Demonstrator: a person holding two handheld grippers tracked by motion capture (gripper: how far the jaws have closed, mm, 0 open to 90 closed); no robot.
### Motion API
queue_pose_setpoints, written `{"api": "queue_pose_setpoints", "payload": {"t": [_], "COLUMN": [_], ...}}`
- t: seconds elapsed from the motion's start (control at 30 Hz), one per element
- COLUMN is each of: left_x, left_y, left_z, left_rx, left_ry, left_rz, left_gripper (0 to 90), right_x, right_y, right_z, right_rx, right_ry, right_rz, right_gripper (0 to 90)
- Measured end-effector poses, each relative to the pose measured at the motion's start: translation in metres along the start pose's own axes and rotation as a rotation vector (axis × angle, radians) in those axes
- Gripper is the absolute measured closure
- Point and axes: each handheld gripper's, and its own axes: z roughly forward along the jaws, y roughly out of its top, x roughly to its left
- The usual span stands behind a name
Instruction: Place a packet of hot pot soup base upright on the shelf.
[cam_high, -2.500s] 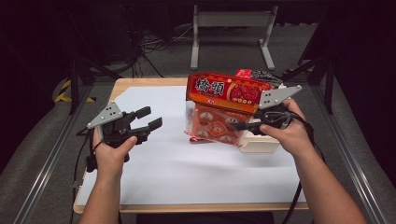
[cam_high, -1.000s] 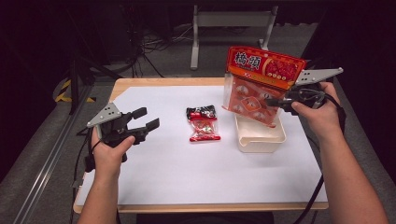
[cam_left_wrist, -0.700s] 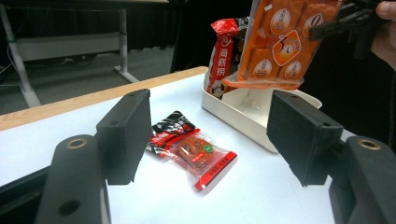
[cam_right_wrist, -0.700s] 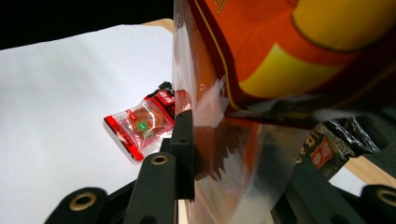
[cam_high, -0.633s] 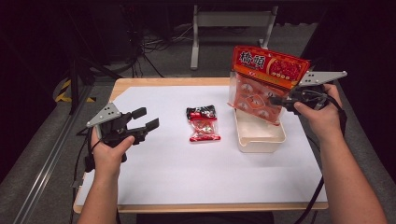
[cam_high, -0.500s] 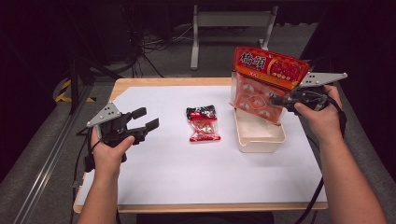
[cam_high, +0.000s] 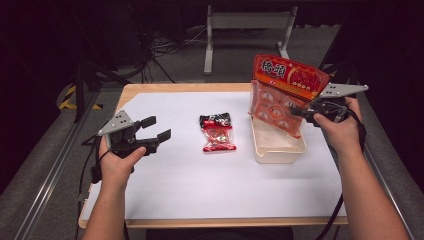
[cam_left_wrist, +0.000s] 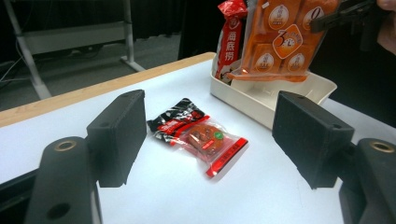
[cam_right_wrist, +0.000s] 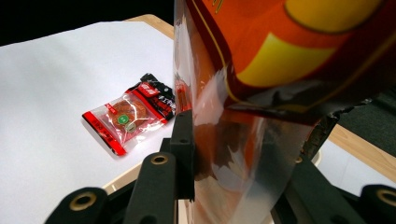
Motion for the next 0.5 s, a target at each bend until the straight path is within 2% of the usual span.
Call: {"api": "queue_pose_setpoints", "payload": {"t": [0.13,0.33,0.5], "left_x": [0.002,0.005,0.006], "left_y": [-0.003,-0.004,-0.005], "left_z": [0.001,0.000,0.000], "left_rx": [0.005,0.011,0.011], "left_ry": [0.000,0.003,0.003], "left_rz": [-0.015,-0.016,-0.019], "left_gripper": [26.4,26.2,26.0], "right_x": [-0.001,0.000,-0.001], "right_y": [-0.003,-0.008,-0.014], "right_z": [0.002,0.005,0.009], "right_rx": [-0.001,0.008,0.015], "right_ry": [-0.007,-0.009,-0.017], "right_rz": [0.005,0.013,0.041], "right_gripper": [70.7,70.7,70.7]}}
